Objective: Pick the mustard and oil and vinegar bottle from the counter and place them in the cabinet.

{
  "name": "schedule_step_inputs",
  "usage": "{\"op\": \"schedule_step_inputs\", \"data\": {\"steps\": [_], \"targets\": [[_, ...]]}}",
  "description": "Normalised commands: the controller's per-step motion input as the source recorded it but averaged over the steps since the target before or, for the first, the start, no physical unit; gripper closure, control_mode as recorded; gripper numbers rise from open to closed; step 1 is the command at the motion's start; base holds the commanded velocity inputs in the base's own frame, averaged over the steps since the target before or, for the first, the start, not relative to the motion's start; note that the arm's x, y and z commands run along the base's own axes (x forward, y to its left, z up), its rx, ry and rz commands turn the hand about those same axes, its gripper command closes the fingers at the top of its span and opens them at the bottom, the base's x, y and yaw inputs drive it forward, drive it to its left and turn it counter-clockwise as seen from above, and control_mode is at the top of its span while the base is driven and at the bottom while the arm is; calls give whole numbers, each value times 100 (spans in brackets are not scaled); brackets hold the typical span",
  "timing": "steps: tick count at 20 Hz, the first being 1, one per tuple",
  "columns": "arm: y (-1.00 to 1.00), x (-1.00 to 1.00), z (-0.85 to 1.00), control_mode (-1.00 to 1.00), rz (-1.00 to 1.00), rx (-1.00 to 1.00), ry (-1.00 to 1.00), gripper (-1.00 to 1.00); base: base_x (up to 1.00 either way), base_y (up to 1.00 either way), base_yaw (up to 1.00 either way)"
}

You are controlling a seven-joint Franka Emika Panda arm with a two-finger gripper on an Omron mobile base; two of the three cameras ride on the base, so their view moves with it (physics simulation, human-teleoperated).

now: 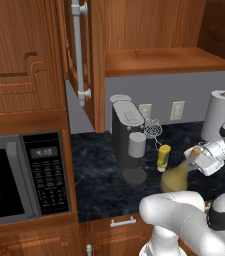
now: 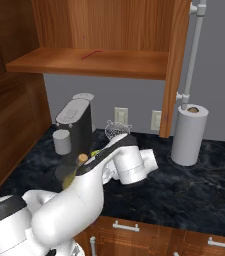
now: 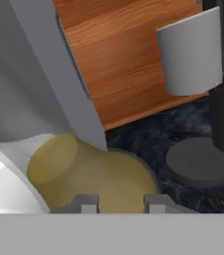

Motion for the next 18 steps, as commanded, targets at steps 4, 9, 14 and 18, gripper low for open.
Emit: {"op": "schedule_step_inputs", "data": {"steps": [4,9,14,18], "targets": [[25,-5,17,-100,-17,0,-4,100,0,0,0],[27,0,21,-100,-17,0,-2,100,0,0,0],[14,-1,33,-100,-8,1,0,100,0,0,0],[10,0,30,-100,-10,1,0,100,0,0,0]]}}
